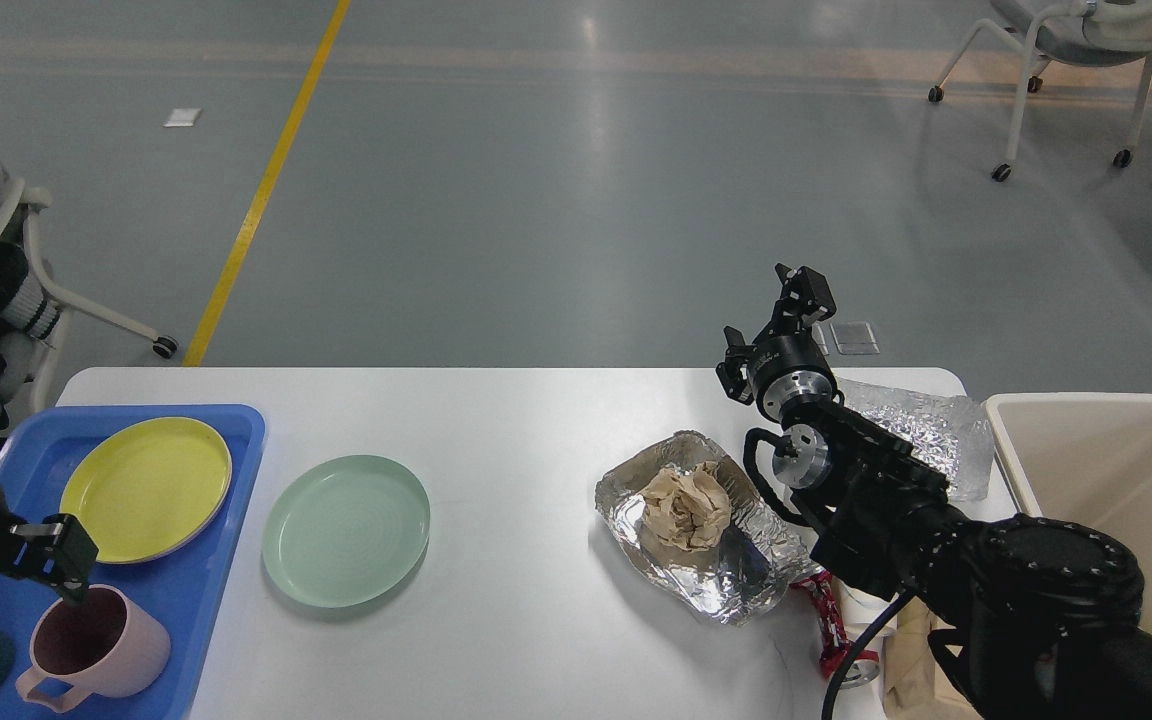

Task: Tidy desktop
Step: 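Move the left gripper to the pale green plate and grasp its rim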

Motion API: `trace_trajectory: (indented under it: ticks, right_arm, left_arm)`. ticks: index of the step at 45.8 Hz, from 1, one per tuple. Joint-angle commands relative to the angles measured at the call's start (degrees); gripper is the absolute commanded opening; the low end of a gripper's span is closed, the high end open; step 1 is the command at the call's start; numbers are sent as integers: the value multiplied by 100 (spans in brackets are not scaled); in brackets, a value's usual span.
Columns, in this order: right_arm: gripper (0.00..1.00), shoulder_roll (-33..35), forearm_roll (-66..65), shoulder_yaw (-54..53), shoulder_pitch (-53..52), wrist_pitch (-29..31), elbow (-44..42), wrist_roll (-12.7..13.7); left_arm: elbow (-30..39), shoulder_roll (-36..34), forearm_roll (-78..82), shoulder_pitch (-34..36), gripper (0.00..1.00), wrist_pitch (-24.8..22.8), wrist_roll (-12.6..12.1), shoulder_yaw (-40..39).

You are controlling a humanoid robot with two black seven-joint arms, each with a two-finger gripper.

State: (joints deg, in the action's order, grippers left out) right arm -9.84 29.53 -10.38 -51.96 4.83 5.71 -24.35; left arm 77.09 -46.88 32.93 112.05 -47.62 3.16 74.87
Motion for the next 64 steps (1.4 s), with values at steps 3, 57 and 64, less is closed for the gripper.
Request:
trace_trajectory:
  ticks: [3,57,64]
  right_arm:
    - [100,0,0,1,1,0,0,0]
    - [100,0,0,-8,1,0,0,0]
    - [100,0,0,-8,-8,0,0,0]
  left_arm:
    - [183,231,-620,1459,76,-738,211,335]
    - [-353,1550,-1641,-2309,74,3100,229,-903]
    - [-599,1541,-1798,-3161,74,3584,238,-1281]
